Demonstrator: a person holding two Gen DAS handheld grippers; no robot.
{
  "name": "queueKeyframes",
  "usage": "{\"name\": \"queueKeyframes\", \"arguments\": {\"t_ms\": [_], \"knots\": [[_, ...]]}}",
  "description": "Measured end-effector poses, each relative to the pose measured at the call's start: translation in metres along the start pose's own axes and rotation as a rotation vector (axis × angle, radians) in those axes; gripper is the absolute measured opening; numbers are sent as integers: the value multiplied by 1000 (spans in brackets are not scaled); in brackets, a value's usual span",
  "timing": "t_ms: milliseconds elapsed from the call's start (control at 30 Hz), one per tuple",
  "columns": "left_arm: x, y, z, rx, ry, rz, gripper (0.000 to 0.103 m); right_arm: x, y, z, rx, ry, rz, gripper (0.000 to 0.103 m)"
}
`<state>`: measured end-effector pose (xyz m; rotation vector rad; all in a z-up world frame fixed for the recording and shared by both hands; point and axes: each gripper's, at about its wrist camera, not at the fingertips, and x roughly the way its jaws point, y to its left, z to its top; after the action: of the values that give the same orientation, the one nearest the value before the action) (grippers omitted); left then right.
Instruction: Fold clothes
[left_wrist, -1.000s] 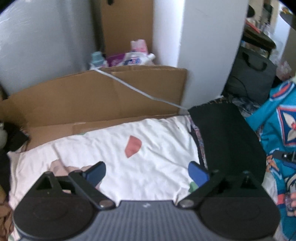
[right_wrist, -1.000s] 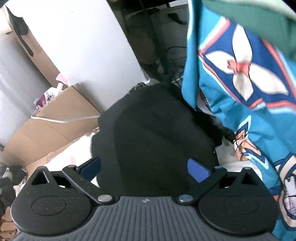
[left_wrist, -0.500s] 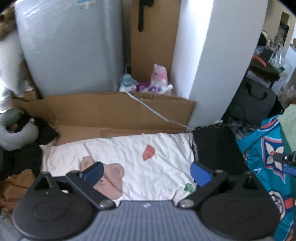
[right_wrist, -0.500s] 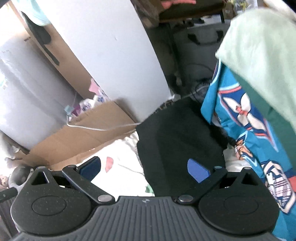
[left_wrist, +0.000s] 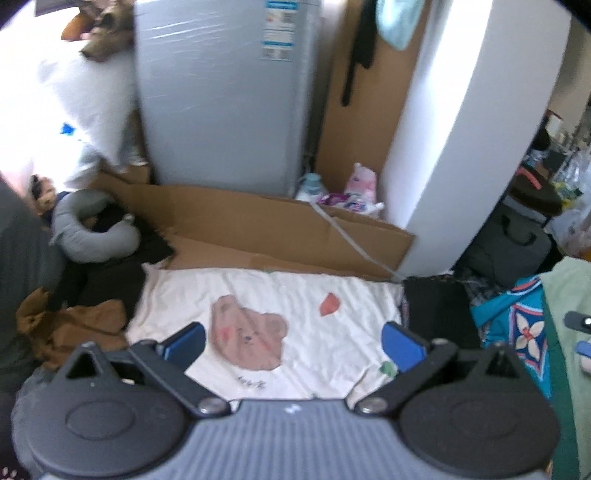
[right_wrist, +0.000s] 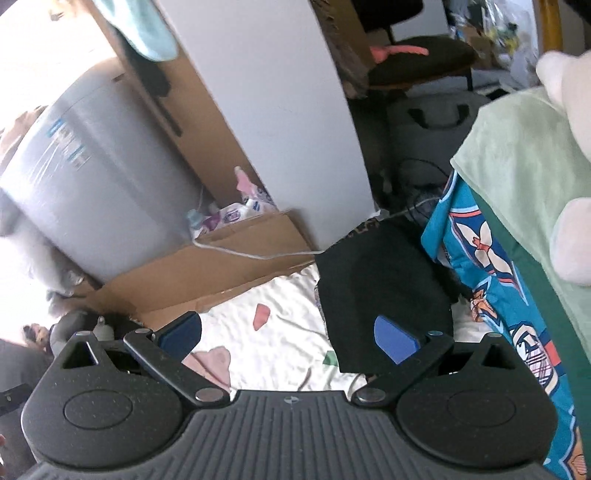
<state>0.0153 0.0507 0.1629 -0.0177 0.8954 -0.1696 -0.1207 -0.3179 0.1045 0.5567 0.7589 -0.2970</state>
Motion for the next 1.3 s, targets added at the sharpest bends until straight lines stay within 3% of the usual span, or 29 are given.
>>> {"name": "queueKeyframes", "arguments": {"t_ms": [300, 500, 700, 1033, 1300], "knots": [[-46, 48, -41, -42, 2, 50, 103, -43, 25, -40, -73, 7, -17, 103], [-105, 68, -47, -37, -61, 90, 103, -71, 41, -59, -118, -17, 1, 103], [-140, 74, -56, -23, -64, 125, 103, -83, 50, -77, -134, -24, 23, 103], [-128, 78, -90, -108, -48, 116, 103, -86, 73, -110, -259, -3, 49, 103], [-93, 53, -116, -122, -38, 107, 103, -76, 90, -137, -319, 31, 97, 103]]}}
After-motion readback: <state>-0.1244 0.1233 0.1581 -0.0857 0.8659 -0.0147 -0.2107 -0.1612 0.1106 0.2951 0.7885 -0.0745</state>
